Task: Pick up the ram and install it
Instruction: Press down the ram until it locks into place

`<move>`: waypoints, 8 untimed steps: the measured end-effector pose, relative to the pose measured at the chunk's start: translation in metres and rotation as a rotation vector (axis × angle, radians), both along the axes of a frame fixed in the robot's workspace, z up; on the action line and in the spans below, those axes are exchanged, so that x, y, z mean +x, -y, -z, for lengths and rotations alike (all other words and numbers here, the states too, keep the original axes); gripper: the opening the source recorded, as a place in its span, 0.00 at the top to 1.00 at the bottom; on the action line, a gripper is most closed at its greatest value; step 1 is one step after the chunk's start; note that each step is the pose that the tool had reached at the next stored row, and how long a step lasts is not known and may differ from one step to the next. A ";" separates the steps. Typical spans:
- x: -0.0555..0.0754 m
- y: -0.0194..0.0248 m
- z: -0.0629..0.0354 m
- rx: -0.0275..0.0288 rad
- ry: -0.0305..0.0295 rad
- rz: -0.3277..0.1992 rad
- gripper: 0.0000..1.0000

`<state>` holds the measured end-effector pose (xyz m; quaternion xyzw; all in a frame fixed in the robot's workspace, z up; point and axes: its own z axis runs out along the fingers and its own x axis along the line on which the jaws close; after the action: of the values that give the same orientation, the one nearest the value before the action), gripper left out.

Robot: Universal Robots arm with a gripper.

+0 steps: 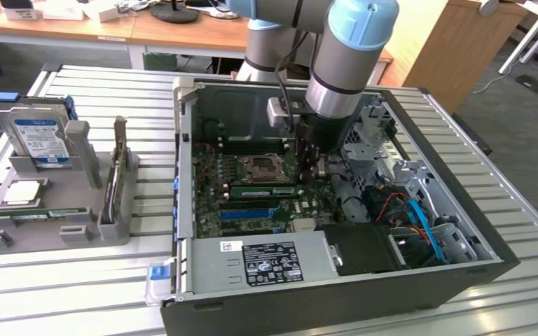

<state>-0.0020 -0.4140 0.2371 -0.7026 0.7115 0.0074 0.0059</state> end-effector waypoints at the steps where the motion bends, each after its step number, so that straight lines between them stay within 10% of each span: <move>1: 0.000 0.0000 -0.0011 0.0001 0.0000 0.000 0.89; 8: 0.000 0.0000 -0.0025 0.0001 -0.0001 0.000 0.89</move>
<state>-0.0020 -0.4140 0.2396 -0.7026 0.7115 0.0074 0.0059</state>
